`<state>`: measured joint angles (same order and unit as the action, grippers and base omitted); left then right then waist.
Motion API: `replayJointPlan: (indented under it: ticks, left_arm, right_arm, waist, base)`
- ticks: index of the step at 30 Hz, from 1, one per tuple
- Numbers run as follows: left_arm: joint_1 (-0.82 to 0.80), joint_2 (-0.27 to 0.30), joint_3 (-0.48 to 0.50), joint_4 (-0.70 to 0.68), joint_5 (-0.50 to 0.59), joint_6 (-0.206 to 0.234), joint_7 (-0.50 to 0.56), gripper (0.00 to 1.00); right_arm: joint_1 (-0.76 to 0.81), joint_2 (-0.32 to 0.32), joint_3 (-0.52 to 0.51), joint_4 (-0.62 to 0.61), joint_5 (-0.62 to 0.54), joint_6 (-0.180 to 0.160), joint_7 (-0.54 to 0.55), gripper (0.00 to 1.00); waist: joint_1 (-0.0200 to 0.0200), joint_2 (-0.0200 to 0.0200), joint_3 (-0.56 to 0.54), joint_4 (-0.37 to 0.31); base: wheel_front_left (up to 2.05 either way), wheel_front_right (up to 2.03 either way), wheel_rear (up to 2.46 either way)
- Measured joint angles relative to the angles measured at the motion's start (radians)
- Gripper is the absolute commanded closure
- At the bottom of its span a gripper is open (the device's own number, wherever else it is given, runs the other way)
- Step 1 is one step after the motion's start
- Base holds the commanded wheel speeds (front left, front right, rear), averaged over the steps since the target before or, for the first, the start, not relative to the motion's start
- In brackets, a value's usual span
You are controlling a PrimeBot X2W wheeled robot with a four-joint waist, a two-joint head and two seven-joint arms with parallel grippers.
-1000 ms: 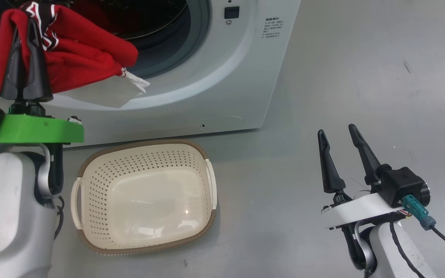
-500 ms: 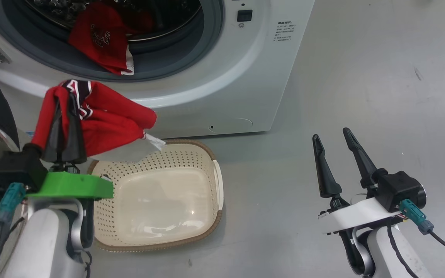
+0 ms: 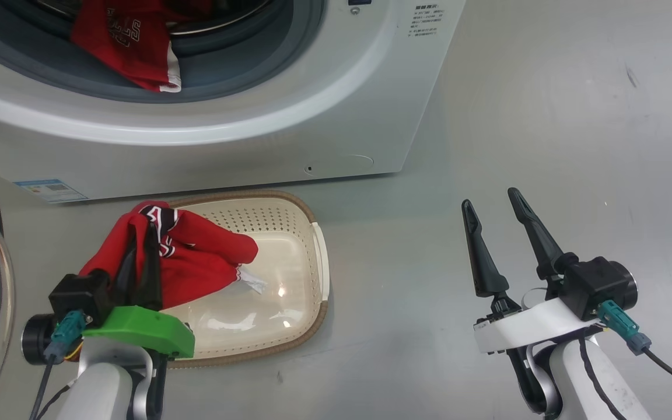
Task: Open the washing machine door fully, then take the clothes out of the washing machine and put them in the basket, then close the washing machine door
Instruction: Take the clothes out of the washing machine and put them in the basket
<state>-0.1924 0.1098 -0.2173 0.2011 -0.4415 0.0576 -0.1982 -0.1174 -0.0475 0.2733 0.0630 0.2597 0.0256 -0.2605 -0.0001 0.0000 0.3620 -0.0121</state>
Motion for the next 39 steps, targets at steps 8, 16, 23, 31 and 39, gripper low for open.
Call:
replayJointPlan:
  ticks: [8,16,23,31,39]
  left_arm:
    - [-0.016,-0.002,-0.008,0.121,-0.003,-0.001,0.021,1.00]
    - [-0.140,0.002,-0.016,0.279,-0.002,-0.010,0.062,1.00]
    - [-0.240,0.017,-0.013,0.380,0.001,-0.020,0.097,1.00]
    - [-0.307,0.036,-0.002,0.497,-0.010,-0.046,0.136,1.00]
    - [-0.373,0.029,0.012,0.592,-0.030,-0.063,0.135,0.95]
  right_arm:
    - [-0.026,0.000,0.013,-0.024,-0.001,0.000,0.000,0.00]
    - [-0.075,-0.001,0.050,-0.052,0.004,0.000,0.000,0.00]
    - [-0.126,-0.002,0.071,-0.075,0.030,-0.010,0.000,0.00]
    - [-0.177,-0.002,0.097,-0.085,0.048,-0.019,0.000,0.00]
    - [-0.206,-0.002,0.096,-0.081,0.056,-0.021,0.000,0.00]
  waist:
    - [0.0000,0.0000,0.067,-0.024]
    - [0.0000,0.0000,0.162,-0.059]
    - [0.0000,0.0000,0.243,-0.092]
    - [0.0000,0.0000,0.324,-0.140]
    - [0.0001,0.0000,0.379,-0.171]
  base:
    - [0.00,0.00,0.00]
    - [0.00,0.00,0.00]
    - [0.00,0.00,0.00]
    - [0.00,0.00,0.00]
    - [0.00,0.00,0.00]
